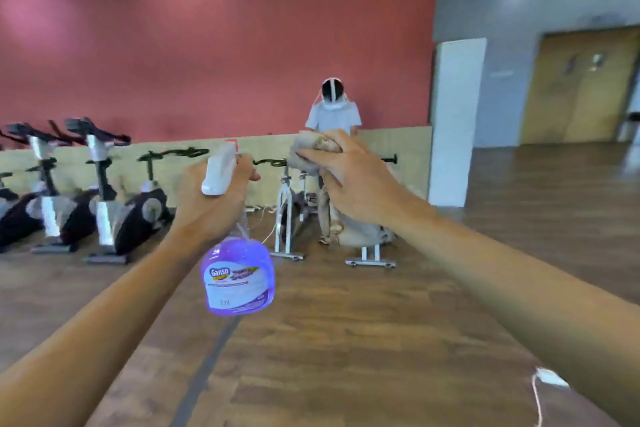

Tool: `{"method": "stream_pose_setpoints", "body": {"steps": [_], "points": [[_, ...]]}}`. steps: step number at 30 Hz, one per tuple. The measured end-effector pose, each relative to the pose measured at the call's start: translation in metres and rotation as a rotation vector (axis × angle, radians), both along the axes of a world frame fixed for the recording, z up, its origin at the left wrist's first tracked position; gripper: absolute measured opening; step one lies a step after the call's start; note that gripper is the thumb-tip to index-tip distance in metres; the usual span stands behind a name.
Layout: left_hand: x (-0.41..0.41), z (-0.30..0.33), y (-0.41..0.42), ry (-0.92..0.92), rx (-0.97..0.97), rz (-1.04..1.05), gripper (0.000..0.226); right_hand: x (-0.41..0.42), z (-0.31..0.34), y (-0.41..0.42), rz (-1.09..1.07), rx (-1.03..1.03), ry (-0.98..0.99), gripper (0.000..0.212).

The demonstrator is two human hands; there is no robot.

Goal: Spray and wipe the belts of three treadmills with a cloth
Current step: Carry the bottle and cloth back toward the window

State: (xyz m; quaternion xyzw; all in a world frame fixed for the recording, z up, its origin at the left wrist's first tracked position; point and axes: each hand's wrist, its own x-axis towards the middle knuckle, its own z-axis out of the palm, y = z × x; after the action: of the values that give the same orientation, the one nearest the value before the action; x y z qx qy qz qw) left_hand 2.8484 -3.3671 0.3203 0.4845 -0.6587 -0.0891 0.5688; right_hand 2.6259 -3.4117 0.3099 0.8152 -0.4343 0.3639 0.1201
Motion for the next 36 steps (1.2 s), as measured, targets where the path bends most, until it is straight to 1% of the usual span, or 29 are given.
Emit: {"method": "stream_pose_setpoints", "body": {"steps": [2, 5, 7, 9, 11, 14, 16, 18, 20, 22, 23, 25, 27, 31, 33, 34, 36], "points": [[-0.056, -0.005, -0.039, -0.053, -0.013, -0.098, 0.036, -0.061, -0.004, -0.012, -0.103, -0.007, -0.025, 0.055], [-0.140, -0.022, -0.098, 0.012, -0.019, -0.253, 0.040, -0.148, -0.013, -0.026, -0.250, 0.036, -0.032, 0.058], [-0.198, -0.032, -0.133, 0.031, -0.014, -0.344, 0.036, -0.202, -0.017, -0.036, -0.365, 0.057, -0.029, 0.057], [-0.257, -0.038, -0.168, 0.049, -0.011, -0.460, 0.031, -0.252, -0.019, -0.048, -0.480, 0.029, -0.025, 0.058], [-0.319, -0.043, -0.206, 0.037, -0.001, -0.577, 0.028, -0.303, -0.021, -0.061, -0.607, 0.040, 0.002, 0.055], [-0.416, -0.041, -0.255, -0.013, 0.010, -0.771, 0.029, -0.375, -0.024, -0.085, -0.803, 0.056, 0.060, 0.053], [-0.477, -0.035, -0.282, -0.028, -0.004, -0.848, 0.033, -0.422, -0.024, -0.103, -0.900, 0.035, 0.064, 0.052], [-0.540, -0.029, -0.302, 0.011, -0.018, -0.935, 0.034, -0.468, -0.023, -0.112, -0.972, 0.020, 0.048, 0.050], [-0.599, -0.022, -0.315, 0.033, -0.008, -1.021, 0.035, -0.512, -0.021, -0.112, -1.038, -0.016, 0.023, 0.050], [-0.652, -0.015, -0.319, 0.021, -0.008, -1.063, 0.036, -0.552, -0.017, -0.099, -1.126, -0.015, 0.042, 0.049], [-0.680, -0.010, -0.322, 0.036, 0.022, -1.101, 0.035, -0.571, -0.013, -0.091, -1.173, -0.019, 0.061, 0.048], [-0.738, -0.006, -0.322, 0.042, 0.055, -1.198, 0.031, -0.615, -0.007, -0.066, -1.262, -0.060, 0.062, 0.049], [-0.787, -0.006, -0.324, 0.042, 0.051, -1.250, 0.028, -0.654, -0.002, -0.042, -1.350, -0.066, 0.049, 0.050], [-0.894, -0.014, -0.325, 0.097, 0.091, -1.334, 0.032, -0.744, 0.004, 0.001, -1.522, -0.077, 0.078, 0.052], [-0.939, -0.020, -0.315, 0.129, 0.074, -1.367, 0.028, -0.781, 0.005, 0.019, -1.570, -0.080, 0.111, 0.052], [-0.963, -0.019, -0.310, 0.161, 0.070, -1.394, 0.025, -0.800, 0.007, 0.027, -1.593, -0.100, 0.117, 0.053], [-1.014, -0.013, -0.300, 0.162, 0.089, -1.447, 0.020, -0.838, 0.009, 0.042, -1.641, -0.168, 0.123, 0.053]]}}
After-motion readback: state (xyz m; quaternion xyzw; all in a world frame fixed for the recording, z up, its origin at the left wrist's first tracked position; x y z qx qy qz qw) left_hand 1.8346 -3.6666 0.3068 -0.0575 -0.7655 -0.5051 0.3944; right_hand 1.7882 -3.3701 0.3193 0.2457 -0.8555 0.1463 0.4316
